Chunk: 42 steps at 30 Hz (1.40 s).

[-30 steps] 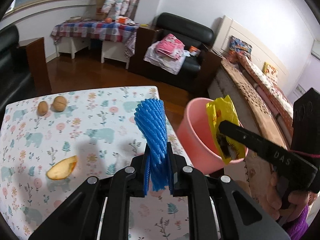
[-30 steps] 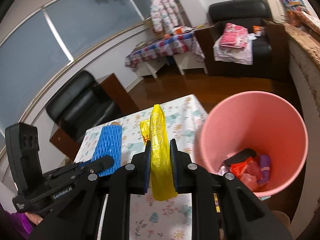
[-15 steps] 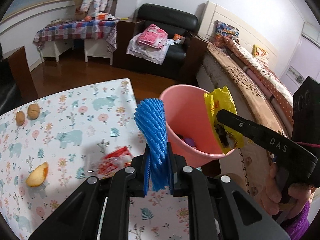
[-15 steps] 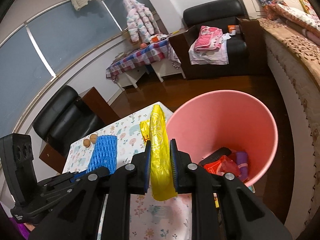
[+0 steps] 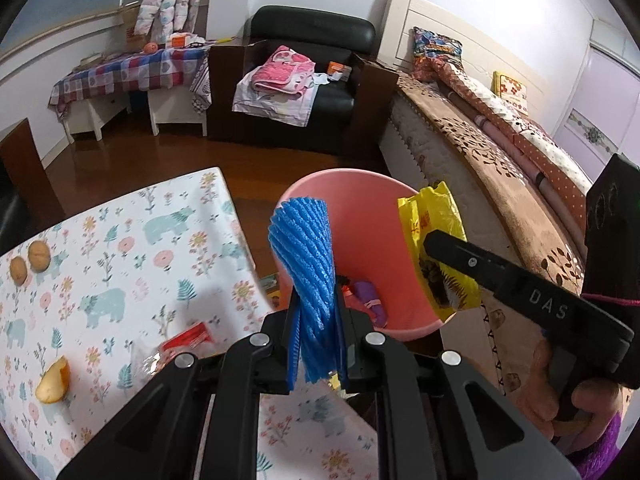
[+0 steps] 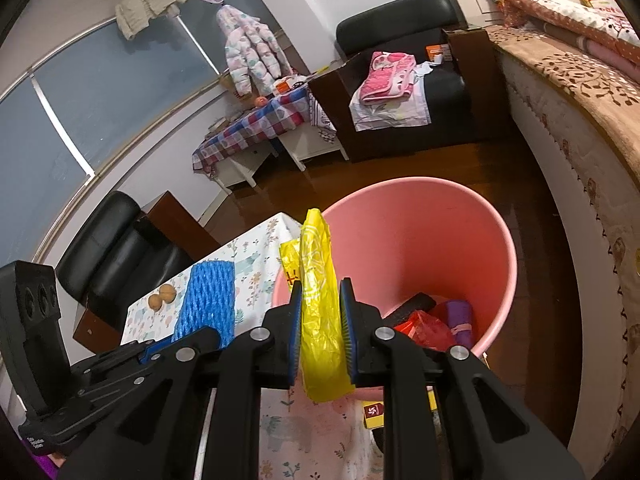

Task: Collect trash
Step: 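Carry the yellow bag over the bucket with the right gripper while the left carries the blue net there, then open the left gripper to drop the blue foam net into the pink bucket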

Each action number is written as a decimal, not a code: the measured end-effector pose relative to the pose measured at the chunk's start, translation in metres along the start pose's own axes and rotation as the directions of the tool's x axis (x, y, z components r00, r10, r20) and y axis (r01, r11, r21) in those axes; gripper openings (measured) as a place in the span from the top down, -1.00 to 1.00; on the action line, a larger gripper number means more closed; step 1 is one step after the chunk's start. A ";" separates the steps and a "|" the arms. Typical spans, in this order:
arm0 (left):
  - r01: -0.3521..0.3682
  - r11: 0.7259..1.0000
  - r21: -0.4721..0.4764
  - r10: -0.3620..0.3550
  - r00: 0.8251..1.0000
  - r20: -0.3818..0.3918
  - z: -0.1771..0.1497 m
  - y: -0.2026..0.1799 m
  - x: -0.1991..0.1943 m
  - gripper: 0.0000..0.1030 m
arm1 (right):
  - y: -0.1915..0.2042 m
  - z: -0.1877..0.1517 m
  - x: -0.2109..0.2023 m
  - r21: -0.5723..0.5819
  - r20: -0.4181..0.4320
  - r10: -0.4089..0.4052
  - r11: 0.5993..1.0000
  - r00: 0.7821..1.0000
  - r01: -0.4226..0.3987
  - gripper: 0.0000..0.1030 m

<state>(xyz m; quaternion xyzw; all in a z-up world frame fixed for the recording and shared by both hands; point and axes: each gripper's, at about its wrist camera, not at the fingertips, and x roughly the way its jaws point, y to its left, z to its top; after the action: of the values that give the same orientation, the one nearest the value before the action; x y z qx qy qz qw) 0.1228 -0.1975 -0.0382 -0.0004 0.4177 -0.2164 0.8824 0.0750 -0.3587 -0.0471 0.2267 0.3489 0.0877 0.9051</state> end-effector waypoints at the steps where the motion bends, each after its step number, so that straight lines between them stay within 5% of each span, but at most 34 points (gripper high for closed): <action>1: 0.002 1.000 0.008 -0.002 1.000 -0.001 0.002 -0.003 0.003 0.74 | -0.002 0.001 0.001 0.003 0.001 -0.005 1.000 1.000 0.005 0.65; 17: 0.032 0.998 0.060 -0.032 0.999 -0.013 0.017 -0.034 0.044 0.74 | -0.022 0.003 0.007 0.033 0.015 -0.061 0.998 0.998 0.061 0.65; 30: 0.115 0.993 0.014 -0.114 0.993 -0.015 0.018 -0.028 0.060 0.74 | -0.030 0.001 0.015 0.062 0.005 -0.075 0.995 0.997 0.075 0.65; 35: 0.114 0.993 0.021 -0.113 0.994 -0.006 0.017 -0.032 0.059 0.25 | -0.032 0.001 0.019 0.064 0.000 -0.073 0.995 0.997 0.073 0.65; 42: 0.110 0.994 0.009 -0.109 0.994 -0.007 0.017 -0.035 0.059 0.07 | -0.038 0.001 0.020 0.074 -0.004 -0.072 0.995 0.997 0.072 0.65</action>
<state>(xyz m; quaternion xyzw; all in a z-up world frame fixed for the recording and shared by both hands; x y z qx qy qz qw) 0.1551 -0.2544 -0.0637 -0.0183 0.4186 -0.2666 0.8680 0.0899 -0.3859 -0.0760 0.2474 0.3604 0.0421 0.8984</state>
